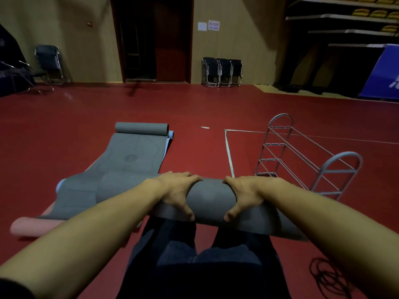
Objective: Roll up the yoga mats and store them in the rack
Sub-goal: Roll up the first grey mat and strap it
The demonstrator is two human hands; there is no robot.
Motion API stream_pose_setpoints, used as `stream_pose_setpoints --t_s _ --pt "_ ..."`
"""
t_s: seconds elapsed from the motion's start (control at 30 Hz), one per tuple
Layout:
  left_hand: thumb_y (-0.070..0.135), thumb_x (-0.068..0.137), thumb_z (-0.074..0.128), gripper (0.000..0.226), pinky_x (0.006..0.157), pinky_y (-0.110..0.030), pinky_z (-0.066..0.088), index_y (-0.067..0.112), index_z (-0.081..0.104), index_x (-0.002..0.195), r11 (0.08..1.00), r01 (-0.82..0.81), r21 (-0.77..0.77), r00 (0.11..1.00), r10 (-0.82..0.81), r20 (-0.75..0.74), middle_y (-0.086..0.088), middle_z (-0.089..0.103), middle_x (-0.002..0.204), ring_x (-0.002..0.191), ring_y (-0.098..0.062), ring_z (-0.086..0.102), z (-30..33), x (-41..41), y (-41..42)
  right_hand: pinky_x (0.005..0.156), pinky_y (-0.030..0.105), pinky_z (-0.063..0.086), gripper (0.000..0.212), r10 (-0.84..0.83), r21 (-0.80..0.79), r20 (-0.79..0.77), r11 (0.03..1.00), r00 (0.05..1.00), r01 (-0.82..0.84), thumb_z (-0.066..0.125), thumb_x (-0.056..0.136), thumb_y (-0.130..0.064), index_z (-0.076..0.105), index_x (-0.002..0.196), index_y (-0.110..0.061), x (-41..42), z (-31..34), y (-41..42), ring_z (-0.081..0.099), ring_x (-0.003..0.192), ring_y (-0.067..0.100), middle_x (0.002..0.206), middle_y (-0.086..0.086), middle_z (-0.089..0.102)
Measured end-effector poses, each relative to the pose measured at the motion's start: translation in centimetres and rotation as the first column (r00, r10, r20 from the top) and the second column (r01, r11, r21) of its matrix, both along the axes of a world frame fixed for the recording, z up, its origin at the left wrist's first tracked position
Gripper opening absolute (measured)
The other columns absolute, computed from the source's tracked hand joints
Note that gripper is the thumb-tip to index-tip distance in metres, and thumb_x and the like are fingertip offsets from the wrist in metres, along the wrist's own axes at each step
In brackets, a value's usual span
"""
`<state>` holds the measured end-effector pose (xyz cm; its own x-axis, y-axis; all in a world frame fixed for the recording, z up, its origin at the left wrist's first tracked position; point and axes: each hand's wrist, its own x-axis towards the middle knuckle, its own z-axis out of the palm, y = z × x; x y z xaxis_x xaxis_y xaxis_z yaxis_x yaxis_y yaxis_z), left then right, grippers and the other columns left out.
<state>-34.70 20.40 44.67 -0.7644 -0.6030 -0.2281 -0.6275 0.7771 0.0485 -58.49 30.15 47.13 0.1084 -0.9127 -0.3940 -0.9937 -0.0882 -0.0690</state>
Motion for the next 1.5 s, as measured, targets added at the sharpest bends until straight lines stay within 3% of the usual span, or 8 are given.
stream_pose_setpoints --t_s 0.17,0.4,0.6,0.8,0.9,1.1,1.3,1.5 --pt "0.06 0.056 0.094 0.11 0.098 -0.032 0.042 0.039 0.037 0.148 0.976 -0.032 0.218 0.999 0.028 0.025 0.012 0.052 0.137 0.124 -0.017 0.053 0.6 0.0 1.2 0.095 0.036 0.055 0.097 -0.102 0.204 0.105 0.976 0.989 0.08 0.093 0.058 -0.061 0.041 0.136 -0.036 0.2 0.4 0.6 0.064 0.108 0.014 0.125 -0.01 0.061" --pt "0.068 0.058 0.089 0.122 0.114 -0.054 0.038 0.046 0.019 0.156 0.974 -0.09 0.207 0.992 0.069 0.105 0.006 0.04 0.144 0.134 -0.021 0.029 0.1 0.3 1.7 0.095 0.048 0.057 0.102 -0.156 0.24 0.088 0.962 0.984 0.131 0.094 0.05 -0.066 0.035 0.126 -0.031 0.7 -0.3 0.4 0.063 0.109 0.021 0.126 -0.004 0.058" --pt "0.076 0.059 0.083 0.131 0.119 -0.06 0.03 0.042 0.009 0.161 0.985 -0.082 0.153 0.992 0.065 0.112 0.008 0.024 0.161 0.147 -0.022 0.016 -0.2 0.3 1.5 0.107 0.048 0.041 0.098 -0.062 0.109 -0.014 0.992 0.998 0.063 0.078 0.059 -0.083 0.041 0.13 -0.028 1.2 -0.5 0.1 0.042 0.124 0.024 0.134 -0.002 0.043" --pt "0.086 0.065 0.071 0.122 0.122 -0.055 0.023 0.04 0.011 0.161 0.994 -0.051 0.092 0.999 0.05 0.013 0.004 0.027 0.162 0.147 -0.025 0.019 -1.2 0.7 1.6 0.093 0.039 0.059 0.077 -0.085 0.094 0.146 0.993 0.986 0.071 0.082 0.063 -0.076 0.064 0.124 -0.032 0.5 0.1 0.1 0.066 0.101 0.012 0.117 -0.01 0.065" --pt "0.092 0.067 0.061 0.118 0.124 -0.055 0.018 0.038 0.014 0.16 0.995 -0.073 0.075 0.997 0.073 -0.008 0.003 0.029 0.162 0.149 -0.025 0.018 -1.5 0.7 1.5 0.097 0.043 0.055 0.092 -0.127 0.091 0.133 0.989 0.983 0.116 0.08 0.061 -0.079 0.048 0.133 -0.03 0.4 0.0 -0.1 0.064 0.105 0.016 0.124 -0.006 0.063" --pt "0.093 0.075 0.051 0.113 0.126 -0.057 0.009 0.035 0.009 0.163 0.992 -0.097 0.083 0.995 0.098 -0.008 0.001 0.023 0.166 0.154 -0.026 0.012 -1.5 0.5 1.3 0.107 0.049 0.047 0.094 -0.149 0.149 0.12 0.98 0.982 0.131 0.067 0.072 -0.083 0.034 0.141 -0.029 0.1 -1.0 -0.3 0.058 0.119 0.025 0.141 0.003 0.055" --pt "0.088 0.082 0.047 0.106 0.126 -0.053 0.01 0.033 0.009 0.164 0.991 -0.111 0.073 0.993 0.113 -0.03 0.0 0.023 0.166 0.153 -0.026 0.016 -1.6 0.3 1.4 0.115 0.049 0.027 0.12 -0.027 -0.077 -0.08 0.997 0.996 0.021 0.054 0.058 -0.101 0.033 0.151 -0.027 -0.2 -2.4 0.0 0.032 0.131 0.026 0.14 0.0 0.034" --pt "0.087 0.083 0.048 0.104 0.126 -0.052 0.007 0.033 0.01 0.164 0.989 -0.127 0.07 0.991 0.13 -0.042 -0.002 0.025 0.165 0.152 -0.027 0.019 -1.8 0.0 1.3 0.113 0.048 0.033 0.113 0.023 -0.194 -0.059 0.98 0.998 -0.034 0.049 0.065 -0.099 0.042 0.15 -0.024 -1.0 -3.5 -0.3 0.037 0.124 0.028 0.136 0.003 0.033"
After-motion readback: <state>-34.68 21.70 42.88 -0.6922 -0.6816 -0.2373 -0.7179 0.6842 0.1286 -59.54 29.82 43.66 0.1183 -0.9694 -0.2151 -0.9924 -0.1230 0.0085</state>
